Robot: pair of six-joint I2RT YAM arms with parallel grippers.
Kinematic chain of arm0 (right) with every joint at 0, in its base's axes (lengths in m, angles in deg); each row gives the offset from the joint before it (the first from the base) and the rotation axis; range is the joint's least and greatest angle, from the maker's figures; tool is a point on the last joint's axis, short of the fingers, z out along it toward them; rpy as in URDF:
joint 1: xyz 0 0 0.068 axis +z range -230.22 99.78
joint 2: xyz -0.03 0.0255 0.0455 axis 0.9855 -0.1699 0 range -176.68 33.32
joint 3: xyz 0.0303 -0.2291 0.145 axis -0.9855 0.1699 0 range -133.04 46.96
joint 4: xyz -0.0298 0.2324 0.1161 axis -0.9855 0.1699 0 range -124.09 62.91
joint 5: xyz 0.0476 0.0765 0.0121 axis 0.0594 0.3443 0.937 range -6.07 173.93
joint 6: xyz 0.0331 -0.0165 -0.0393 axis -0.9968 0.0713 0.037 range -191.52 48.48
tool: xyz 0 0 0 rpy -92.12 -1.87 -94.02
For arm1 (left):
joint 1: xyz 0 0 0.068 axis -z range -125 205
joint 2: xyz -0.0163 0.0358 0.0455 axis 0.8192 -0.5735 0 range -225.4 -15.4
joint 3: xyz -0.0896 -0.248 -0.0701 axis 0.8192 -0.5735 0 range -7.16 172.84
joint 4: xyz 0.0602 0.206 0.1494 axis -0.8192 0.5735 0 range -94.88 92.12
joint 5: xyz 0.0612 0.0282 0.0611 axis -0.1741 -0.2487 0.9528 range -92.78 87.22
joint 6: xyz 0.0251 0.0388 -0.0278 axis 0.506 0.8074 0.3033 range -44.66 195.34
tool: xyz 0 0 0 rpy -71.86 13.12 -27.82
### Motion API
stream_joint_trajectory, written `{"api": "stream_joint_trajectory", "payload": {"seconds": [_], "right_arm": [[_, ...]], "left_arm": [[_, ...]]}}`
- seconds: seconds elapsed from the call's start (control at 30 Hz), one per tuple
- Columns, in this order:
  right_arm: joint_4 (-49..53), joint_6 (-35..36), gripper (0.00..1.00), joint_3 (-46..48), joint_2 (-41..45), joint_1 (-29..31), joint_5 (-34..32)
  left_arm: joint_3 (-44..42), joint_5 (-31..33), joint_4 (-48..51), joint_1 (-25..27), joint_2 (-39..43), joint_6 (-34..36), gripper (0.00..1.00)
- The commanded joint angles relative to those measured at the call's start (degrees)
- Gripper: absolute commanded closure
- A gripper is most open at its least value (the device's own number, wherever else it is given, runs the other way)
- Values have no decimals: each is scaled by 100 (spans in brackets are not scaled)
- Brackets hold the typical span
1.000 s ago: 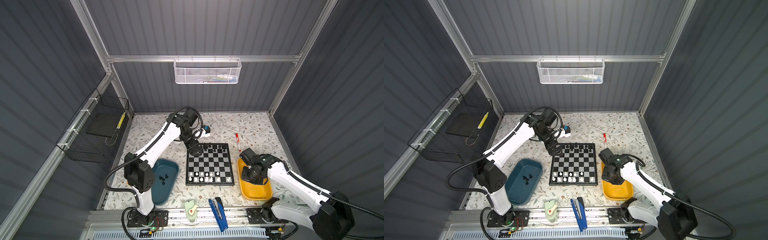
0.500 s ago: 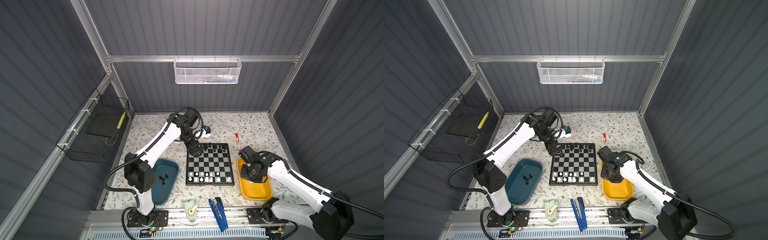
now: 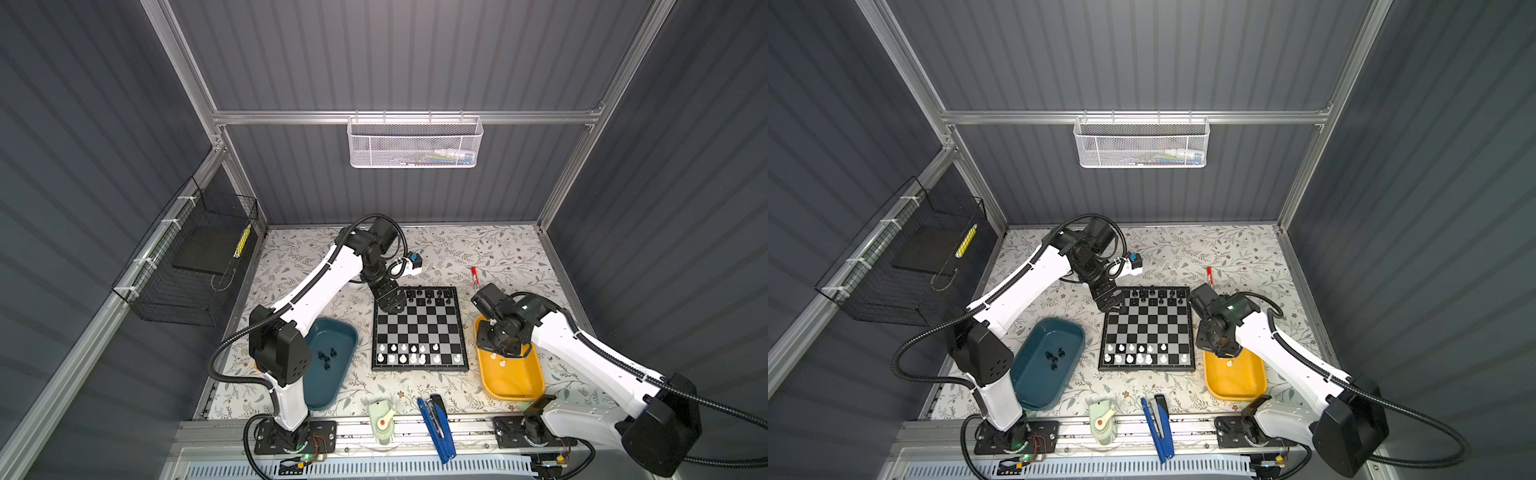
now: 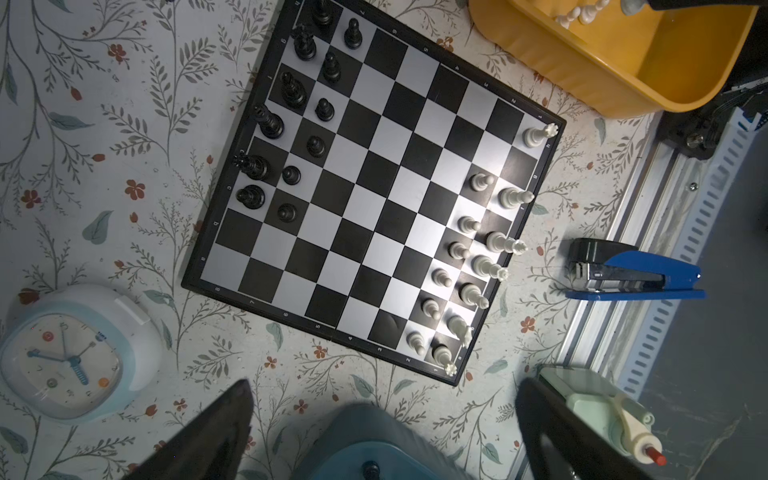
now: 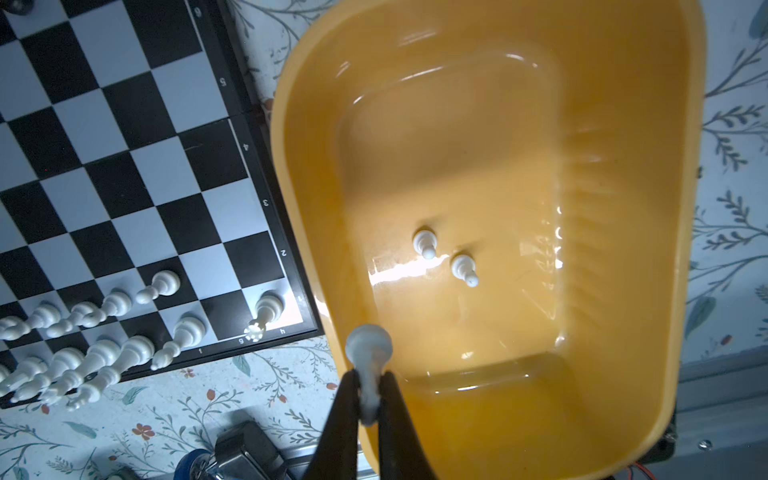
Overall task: Set up the chess pieces on the board
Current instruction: 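Carry the white pawn with the right gripper to the board's nearest row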
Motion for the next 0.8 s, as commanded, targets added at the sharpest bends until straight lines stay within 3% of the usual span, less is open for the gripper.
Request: {"api": "stream_joint_trajectory", "payload": {"seconds": [0.0, 0.77], "right_arm": [[215, 48, 90, -250, -112, 105, -148], [-145, -198, 89, -966, -1049, 997, -5]], "left_arm": [[-80, -18, 158, 37, -63, 95, 0], [-213, -28, 88, 51, 104, 104, 0]]}}
